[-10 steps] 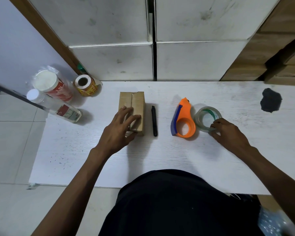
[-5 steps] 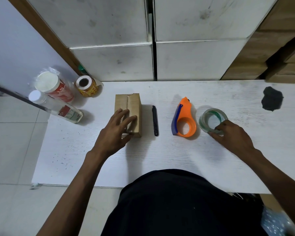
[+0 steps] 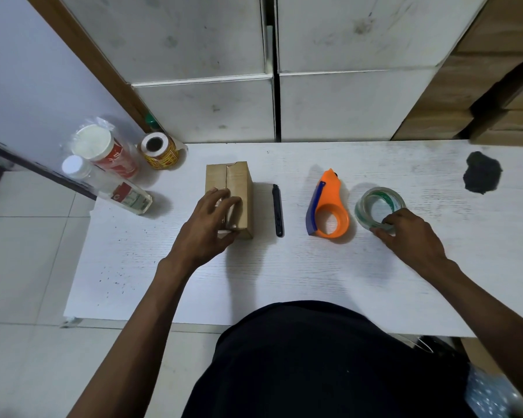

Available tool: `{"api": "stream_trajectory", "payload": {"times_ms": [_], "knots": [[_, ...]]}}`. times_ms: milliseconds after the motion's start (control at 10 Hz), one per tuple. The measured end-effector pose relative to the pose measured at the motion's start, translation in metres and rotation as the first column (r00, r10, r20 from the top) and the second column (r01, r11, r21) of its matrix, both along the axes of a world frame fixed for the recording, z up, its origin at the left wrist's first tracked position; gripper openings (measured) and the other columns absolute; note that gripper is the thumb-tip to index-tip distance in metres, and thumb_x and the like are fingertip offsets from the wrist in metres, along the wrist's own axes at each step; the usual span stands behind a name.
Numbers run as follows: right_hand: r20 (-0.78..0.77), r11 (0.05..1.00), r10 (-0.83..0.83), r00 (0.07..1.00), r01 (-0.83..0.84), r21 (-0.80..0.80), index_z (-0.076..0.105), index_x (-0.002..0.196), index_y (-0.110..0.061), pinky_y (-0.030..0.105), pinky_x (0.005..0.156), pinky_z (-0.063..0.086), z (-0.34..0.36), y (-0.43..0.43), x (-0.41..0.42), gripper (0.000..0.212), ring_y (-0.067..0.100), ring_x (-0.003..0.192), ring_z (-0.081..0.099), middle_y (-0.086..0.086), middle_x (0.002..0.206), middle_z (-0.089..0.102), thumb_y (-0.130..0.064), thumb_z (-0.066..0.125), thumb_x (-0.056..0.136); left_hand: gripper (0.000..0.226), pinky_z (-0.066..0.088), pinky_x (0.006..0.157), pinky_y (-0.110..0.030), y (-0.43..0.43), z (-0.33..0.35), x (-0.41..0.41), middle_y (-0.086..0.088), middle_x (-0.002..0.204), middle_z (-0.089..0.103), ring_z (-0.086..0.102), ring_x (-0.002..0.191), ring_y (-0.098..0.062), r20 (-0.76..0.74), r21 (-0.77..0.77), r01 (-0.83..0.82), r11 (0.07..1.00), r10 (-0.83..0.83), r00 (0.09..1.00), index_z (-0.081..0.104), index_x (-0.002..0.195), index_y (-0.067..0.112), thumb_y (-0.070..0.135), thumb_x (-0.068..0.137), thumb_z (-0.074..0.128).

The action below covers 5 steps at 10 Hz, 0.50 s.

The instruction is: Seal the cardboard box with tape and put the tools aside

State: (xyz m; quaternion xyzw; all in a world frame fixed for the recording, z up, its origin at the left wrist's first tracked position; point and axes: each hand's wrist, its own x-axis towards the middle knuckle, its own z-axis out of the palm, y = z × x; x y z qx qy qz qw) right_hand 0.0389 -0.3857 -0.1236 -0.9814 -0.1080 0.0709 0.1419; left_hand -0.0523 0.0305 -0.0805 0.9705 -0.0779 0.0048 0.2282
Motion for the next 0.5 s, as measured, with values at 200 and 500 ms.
{"api": "stream_trajectory", "payload": {"times_ms": [200,500], "knots": [[-0.044,1.000,-0.020,0.999,0.019,-0.022,0.070,0.102,-0.004,0.040,0.071,0.054,0.008,0.005,-0.001,0.036,0.040,0.087,0.064,0.019,0.111,0.063,-0.033,0.074,0.081,0.079,0.052,0.096,-0.054,0.006,0.006,0.002,-0.011,0.149,0.043,0.036,0.142,-0.034,-0.035,0.013,-0.008,1.000,0.008,0.999,0.050,0.140,0.015,0.018,0.070,0.088],[0.201,0.962,-0.181,0.963,0.131,0.239,0.068,0.108,-0.010,0.029,0.075,0.049,0.108,-0.015,0.006,0.037,0.023,0.061,0.063,0.014,0.099,0.070,-0.035,0.073,0.082,0.082,0.042,0.108,-0.054,0.015,0.096,-0.018,-0.012,0.153,0.044,0.040,0.140,-0.034,0.076,-0.020,-0.087,0.996,0.089,0.993,0.046,0.145,0.018,0.011,0.074,0.085]]}}
